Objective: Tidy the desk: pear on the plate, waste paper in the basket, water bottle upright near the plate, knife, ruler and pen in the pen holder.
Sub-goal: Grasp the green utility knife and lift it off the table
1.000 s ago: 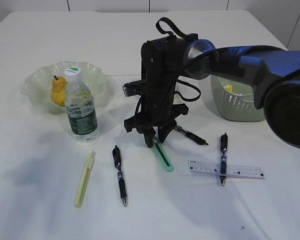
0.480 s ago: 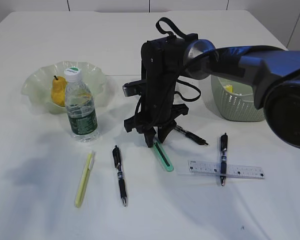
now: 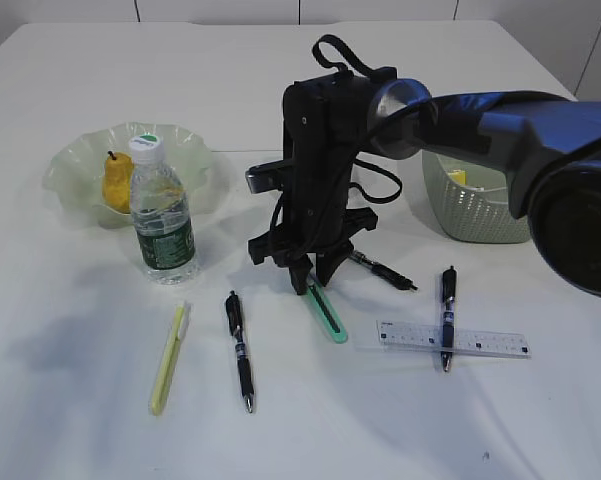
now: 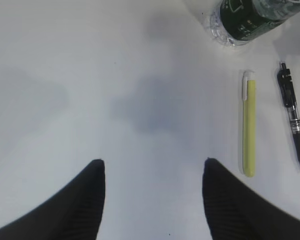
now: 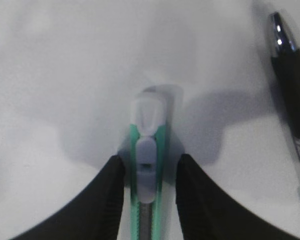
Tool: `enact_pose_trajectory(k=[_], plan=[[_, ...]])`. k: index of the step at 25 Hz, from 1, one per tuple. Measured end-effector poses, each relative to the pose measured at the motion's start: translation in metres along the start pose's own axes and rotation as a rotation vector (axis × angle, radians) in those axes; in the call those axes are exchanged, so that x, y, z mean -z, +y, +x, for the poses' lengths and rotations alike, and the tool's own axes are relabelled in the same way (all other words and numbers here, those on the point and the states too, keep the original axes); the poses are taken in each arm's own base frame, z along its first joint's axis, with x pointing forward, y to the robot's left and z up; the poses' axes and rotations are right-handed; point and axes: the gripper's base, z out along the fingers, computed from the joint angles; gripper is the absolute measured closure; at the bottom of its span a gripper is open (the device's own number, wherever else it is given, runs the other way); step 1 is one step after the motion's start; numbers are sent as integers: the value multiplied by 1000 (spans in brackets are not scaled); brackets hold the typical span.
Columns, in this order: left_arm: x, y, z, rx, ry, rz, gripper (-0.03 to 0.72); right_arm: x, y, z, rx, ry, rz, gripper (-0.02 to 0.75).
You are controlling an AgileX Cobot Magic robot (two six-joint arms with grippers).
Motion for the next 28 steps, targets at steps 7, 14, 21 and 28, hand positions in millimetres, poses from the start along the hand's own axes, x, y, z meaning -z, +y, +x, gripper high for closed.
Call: enact_pose_trajectory(k=[7, 14, 21, 28], plan=[[0, 0, 0, 0, 0, 0, 251, 0, 0, 0, -2, 0, 0, 468], [0, 0, 0, 0, 0, 0, 251, -2, 0, 0, -3, 4, -2, 467], [0, 0, 0, 0, 1, 0, 251, -3, 0, 0, -4, 4, -3, 512], [0, 0, 0, 0, 1, 0, 251, -3, 0, 0, 6, 4, -4, 615]])
